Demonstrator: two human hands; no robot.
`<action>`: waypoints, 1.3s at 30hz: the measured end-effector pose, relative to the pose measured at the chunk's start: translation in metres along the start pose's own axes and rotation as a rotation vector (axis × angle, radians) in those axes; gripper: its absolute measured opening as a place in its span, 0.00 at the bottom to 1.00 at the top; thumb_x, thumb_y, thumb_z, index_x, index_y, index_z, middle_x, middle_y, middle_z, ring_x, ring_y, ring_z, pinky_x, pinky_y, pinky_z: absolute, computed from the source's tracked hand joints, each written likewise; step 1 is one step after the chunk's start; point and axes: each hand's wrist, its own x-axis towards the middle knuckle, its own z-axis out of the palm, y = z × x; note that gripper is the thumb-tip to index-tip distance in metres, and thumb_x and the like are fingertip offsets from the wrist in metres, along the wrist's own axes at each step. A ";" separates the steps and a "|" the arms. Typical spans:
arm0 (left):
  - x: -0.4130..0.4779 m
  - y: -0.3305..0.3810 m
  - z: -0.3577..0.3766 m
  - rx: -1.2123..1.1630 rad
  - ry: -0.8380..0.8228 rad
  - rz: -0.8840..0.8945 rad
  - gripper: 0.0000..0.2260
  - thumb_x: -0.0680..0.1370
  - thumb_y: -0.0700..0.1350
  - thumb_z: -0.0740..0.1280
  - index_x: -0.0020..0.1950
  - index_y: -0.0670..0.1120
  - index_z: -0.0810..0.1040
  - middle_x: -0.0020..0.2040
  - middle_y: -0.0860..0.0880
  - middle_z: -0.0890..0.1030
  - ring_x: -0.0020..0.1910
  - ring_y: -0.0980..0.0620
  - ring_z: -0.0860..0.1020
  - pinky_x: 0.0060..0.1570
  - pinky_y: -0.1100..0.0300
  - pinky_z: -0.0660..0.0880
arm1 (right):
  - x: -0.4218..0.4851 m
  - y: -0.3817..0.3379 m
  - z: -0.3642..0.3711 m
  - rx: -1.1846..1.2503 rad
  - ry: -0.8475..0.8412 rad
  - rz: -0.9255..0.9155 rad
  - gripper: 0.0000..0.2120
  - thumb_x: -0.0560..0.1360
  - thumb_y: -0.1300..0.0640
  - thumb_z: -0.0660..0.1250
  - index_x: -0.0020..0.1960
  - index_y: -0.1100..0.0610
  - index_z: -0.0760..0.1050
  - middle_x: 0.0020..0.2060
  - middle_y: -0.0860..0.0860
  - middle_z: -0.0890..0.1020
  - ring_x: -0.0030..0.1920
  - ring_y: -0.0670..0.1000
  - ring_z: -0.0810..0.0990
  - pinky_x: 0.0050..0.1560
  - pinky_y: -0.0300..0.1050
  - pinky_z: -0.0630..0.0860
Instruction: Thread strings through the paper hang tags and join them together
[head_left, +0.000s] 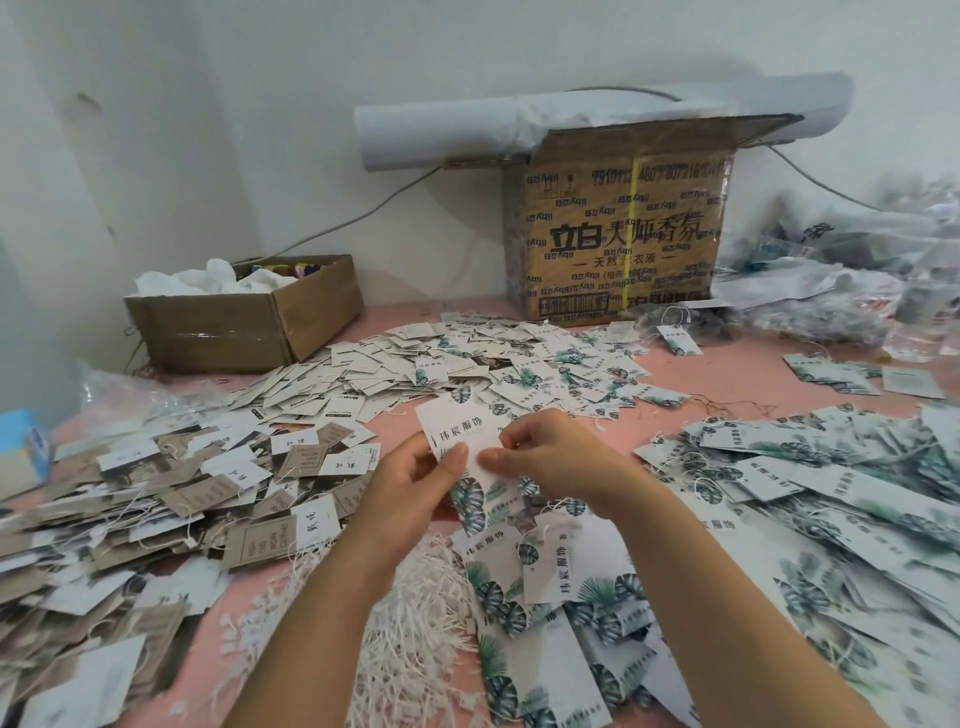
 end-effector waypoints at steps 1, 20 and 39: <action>0.000 0.001 0.001 -0.023 0.044 0.016 0.08 0.74 0.49 0.66 0.50 0.48 0.79 0.42 0.46 0.84 0.40 0.49 0.83 0.37 0.60 0.78 | -0.001 -0.001 0.000 -0.011 -0.017 -0.002 0.16 0.73 0.54 0.69 0.31 0.57 0.69 0.23 0.47 0.65 0.22 0.45 0.62 0.24 0.36 0.62; -0.006 0.013 0.005 -0.229 -0.186 -0.081 0.15 0.68 0.44 0.67 0.54 0.46 0.80 0.47 0.45 0.84 0.39 0.50 0.82 0.35 0.59 0.78 | 0.001 -0.013 -0.004 0.254 0.235 -0.157 0.08 0.74 0.68 0.65 0.40 0.57 0.73 0.24 0.48 0.79 0.24 0.44 0.72 0.25 0.35 0.68; -0.009 0.022 0.009 -0.240 -0.149 0.000 0.11 0.65 0.41 0.69 0.47 0.43 0.82 0.43 0.44 0.85 0.38 0.51 0.83 0.34 0.62 0.78 | 0.001 -0.019 0.002 1.072 0.223 -0.088 0.21 0.61 0.64 0.70 0.50 0.56 0.67 0.32 0.56 0.83 0.32 0.50 0.81 0.41 0.48 0.76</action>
